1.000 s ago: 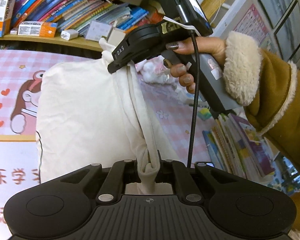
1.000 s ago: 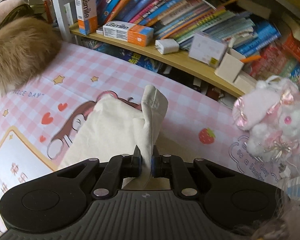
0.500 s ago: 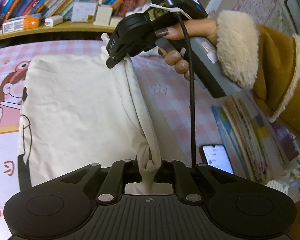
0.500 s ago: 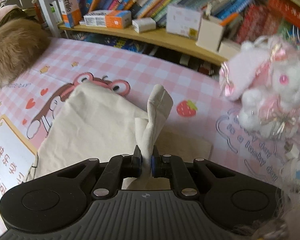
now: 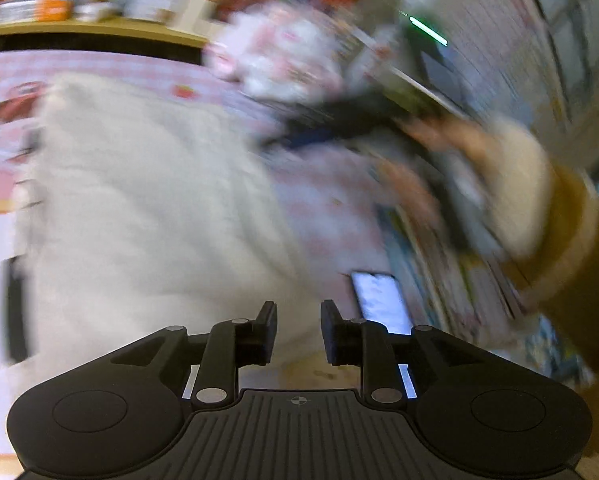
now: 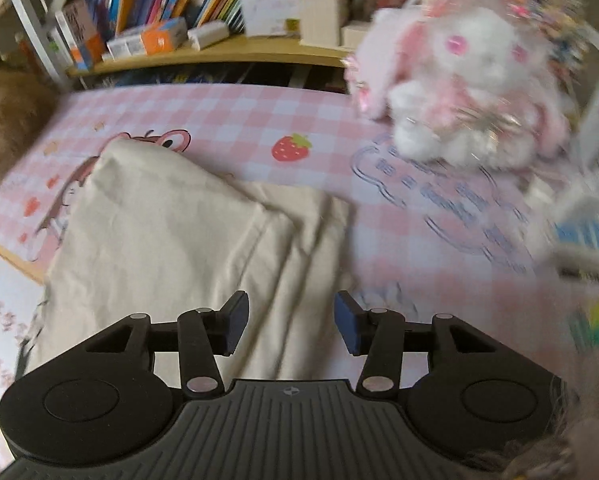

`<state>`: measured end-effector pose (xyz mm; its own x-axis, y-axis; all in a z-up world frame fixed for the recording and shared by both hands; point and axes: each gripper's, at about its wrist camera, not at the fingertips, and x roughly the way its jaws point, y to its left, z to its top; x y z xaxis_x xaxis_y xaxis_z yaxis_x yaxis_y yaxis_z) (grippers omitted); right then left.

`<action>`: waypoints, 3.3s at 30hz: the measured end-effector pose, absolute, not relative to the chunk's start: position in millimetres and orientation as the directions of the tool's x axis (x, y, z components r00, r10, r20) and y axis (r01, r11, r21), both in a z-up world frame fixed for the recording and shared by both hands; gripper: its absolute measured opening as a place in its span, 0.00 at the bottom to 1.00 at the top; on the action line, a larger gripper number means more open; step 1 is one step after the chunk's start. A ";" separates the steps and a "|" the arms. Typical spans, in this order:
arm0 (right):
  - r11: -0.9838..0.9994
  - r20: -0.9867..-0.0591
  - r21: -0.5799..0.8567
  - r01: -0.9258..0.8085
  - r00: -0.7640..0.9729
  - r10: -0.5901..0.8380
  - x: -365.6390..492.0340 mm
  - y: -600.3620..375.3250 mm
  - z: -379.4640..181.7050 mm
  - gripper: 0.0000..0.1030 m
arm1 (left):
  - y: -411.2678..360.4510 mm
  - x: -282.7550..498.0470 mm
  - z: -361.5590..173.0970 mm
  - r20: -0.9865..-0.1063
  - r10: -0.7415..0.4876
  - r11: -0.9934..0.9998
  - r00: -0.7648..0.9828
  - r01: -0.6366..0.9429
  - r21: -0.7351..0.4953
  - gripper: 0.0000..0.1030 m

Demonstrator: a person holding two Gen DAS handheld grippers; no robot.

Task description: Fold clothes

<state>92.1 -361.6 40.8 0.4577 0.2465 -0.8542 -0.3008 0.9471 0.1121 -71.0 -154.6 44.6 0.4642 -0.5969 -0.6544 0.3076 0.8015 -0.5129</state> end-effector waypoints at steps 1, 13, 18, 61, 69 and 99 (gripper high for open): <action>0.945 -0.849 0.119 -0.304 0.462 0.255 78.4 -366.3 43.6 0.44 | -138.4 -73.2 41.2 -0.658 -0.568 0.818 0.495 0.253 -0.516 0.23; 0.924 -0.873 0.219 -0.314 0.359 0.330 -57.5 -364.4 24.9 0.20 | -64.3 -84.4 -1.3 -0.731 -0.348 0.883 0.587 -0.057 -0.467 0.22; 0.922 -0.832 0.247 -0.298 0.423 0.359 -67.6 -364.1 51.7 0.09 | -66.2 -84.1 -2.9 -0.745 -0.340 0.887 0.574 -0.067 -0.456 0.21; 0.995 -0.916 0.100 -0.024 0.389 0.102 -67.6 -349.1 8.1 0.32 | 6.2 115.5 -6.1 -0.629 -0.508 0.741 0.588 -0.074 -0.668 0.39; 0.998 -0.915 0.056 0.023 0.402 0.042 -72.2 -340.3 9.9 0.33 | 9.7 162.5 -39.8 -0.562 -0.591 0.594 0.579 -0.159 -0.789 0.43; 0.994 -0.918 0.105 0.043 0.387 0.080 -65.2 -336.8 5.5 0.36 | 1.2 111.7 -24.4 -0.598 -0.571 0.723 0.562 -0.001 -0.691 0.53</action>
